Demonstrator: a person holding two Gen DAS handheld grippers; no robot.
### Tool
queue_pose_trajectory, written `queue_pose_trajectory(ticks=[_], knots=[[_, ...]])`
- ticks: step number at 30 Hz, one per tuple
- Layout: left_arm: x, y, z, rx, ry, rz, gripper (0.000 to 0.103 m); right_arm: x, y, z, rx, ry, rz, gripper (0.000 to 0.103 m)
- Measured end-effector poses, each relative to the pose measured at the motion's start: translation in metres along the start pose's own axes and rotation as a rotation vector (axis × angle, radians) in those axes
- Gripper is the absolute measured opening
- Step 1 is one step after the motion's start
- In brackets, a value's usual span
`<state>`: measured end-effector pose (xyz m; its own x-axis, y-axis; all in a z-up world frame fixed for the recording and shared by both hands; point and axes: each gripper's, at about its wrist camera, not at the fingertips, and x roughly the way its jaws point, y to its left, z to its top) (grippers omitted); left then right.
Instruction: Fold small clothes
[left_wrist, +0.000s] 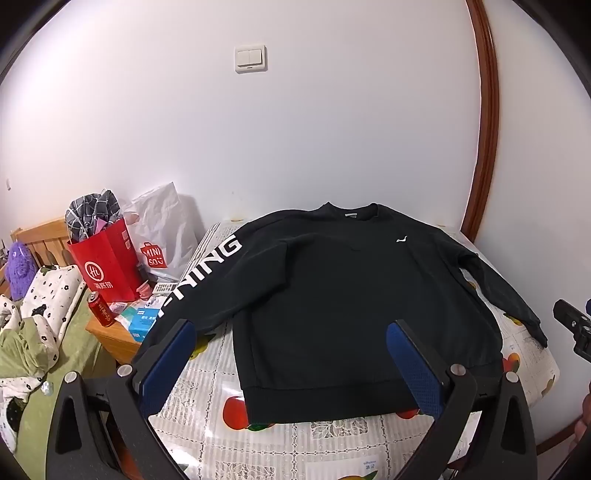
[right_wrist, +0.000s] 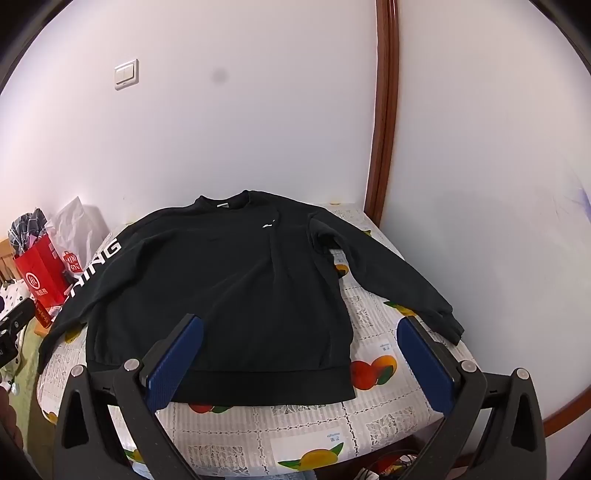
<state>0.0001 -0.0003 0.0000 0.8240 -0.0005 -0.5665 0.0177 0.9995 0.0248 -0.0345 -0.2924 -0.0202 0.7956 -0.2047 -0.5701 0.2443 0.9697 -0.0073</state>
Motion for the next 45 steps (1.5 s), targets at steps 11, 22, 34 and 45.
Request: queue_pose_trajectory(ticks=[11,22,34,45], knots=[[0.0003,0.0014,0.0005,0.000,0.005,-0.003,0.103,-0.0008,0.0009,0.0009,0.000,0.002,0.001,0.103],[0.0029,0.0055,-0.0032,0.004,-0.001,0.000,0.103,0.0007,0.0002,0.0011,0.003,0.002,0.001,0.103],[0.0011,0.0029,0.0018,-0.001,-0.016,-0.008,0.103,0.0016,-0.0006,0.0006,0.007,-0.001,0.003,0.103],[0.0030,0.0027,0.0023,-0.025,0.002,-0.026,0.103,0.0024,-0.0014,-0.0002,0.012,-0.002,0.002,0.103]])
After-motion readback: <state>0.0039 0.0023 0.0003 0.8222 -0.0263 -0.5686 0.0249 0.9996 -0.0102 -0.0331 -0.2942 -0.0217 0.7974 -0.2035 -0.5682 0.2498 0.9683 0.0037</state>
